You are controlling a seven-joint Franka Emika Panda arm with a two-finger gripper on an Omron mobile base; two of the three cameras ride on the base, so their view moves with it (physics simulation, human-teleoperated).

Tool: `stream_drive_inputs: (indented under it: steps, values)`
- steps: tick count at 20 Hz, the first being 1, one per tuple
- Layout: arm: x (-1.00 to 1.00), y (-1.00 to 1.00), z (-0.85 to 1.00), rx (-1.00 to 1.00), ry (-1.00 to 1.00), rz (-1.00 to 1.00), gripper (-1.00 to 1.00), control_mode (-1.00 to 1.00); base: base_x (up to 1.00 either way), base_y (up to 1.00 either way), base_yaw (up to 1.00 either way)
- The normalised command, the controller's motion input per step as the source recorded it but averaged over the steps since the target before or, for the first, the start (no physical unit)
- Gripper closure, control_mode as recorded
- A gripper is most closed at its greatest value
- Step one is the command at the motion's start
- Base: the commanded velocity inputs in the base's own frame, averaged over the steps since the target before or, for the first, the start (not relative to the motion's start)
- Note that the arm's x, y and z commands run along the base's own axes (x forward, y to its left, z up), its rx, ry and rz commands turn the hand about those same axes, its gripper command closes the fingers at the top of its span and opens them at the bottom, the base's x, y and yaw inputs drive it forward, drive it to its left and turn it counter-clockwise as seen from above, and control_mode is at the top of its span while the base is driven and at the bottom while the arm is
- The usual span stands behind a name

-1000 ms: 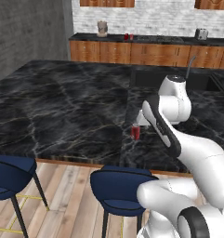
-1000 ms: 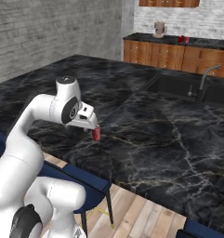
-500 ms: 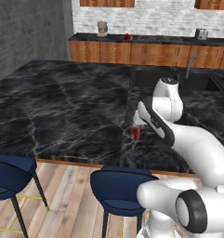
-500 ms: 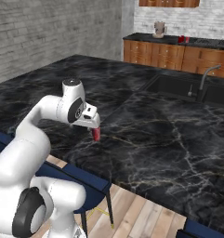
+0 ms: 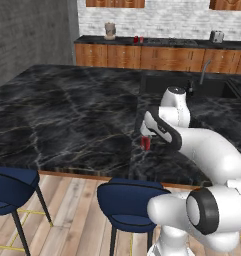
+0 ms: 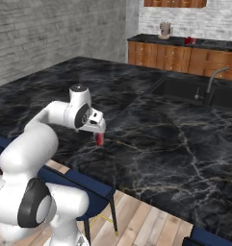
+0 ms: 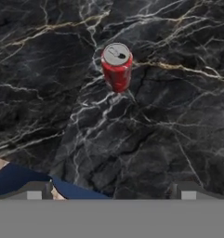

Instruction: Four empty soda cans are scattered around the kitchen. Gather all the cans and cluster them next to the stove for recycling.

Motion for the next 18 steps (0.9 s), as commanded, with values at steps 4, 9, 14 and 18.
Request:
stream_drive_inputs:
  steps: [4, 9, 14, 18]
  values:
    - [0.31, 0.0, -0.23, 0.0, 0.0, 0.0, -1.0, -1.0, 0.0, 0.0, 0.0]
    - [0.34, 0.0, -0.17, 0.0, 0.0, 0.0, -1.0, -1.0, 0.0, 0.0, 0.0]
    - [0.35, 0.0, -0.11, 0.0, 0.0, 0.0, -1.0, -1.0, 0.0, 0.0, 0.0]
    - [0.33, 0.0, -0.13, 0.0, 0.0, 0.0, -1.0, -1.0, 0.0, 0.0, 0.0]
